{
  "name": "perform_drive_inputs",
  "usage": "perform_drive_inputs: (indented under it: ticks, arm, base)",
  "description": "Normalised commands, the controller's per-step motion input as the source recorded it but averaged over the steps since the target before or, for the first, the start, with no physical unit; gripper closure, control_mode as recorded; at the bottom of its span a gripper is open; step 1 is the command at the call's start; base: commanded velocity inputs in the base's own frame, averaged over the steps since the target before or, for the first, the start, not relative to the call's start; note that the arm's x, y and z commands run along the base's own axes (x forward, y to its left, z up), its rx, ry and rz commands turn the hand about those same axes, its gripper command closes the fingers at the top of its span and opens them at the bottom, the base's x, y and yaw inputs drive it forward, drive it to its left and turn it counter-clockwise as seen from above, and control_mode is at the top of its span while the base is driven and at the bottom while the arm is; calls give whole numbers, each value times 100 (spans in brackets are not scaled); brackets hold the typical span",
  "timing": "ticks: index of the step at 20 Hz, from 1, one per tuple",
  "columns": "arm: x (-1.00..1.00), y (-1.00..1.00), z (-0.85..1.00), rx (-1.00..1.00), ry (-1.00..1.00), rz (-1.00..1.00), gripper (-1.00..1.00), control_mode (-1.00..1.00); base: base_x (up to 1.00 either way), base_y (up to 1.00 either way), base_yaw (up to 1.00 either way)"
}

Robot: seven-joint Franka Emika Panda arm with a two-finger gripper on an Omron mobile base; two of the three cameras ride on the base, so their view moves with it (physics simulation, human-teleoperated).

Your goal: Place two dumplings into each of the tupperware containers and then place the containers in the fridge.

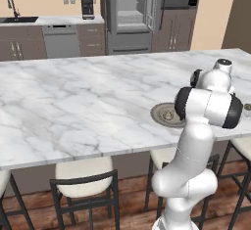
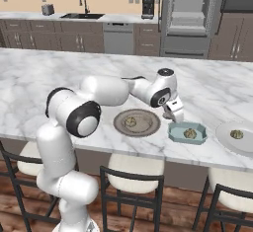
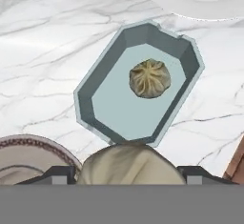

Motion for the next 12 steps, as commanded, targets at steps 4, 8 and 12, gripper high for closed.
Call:
perform_drive_inputs:
  ticks: [4, 8, 12]
  arm:
    - [24, -91, -72, 13, 5, 0, 100, -100]
    - [34, -71, -75, 14, 0, 0, 100, -100]
    - [65, -4, -57, 8, 0, 0, 100, -100]
  base:
    - [0, 0, 0]
    - [0, 0, 0]
    - [0, 0, 0]
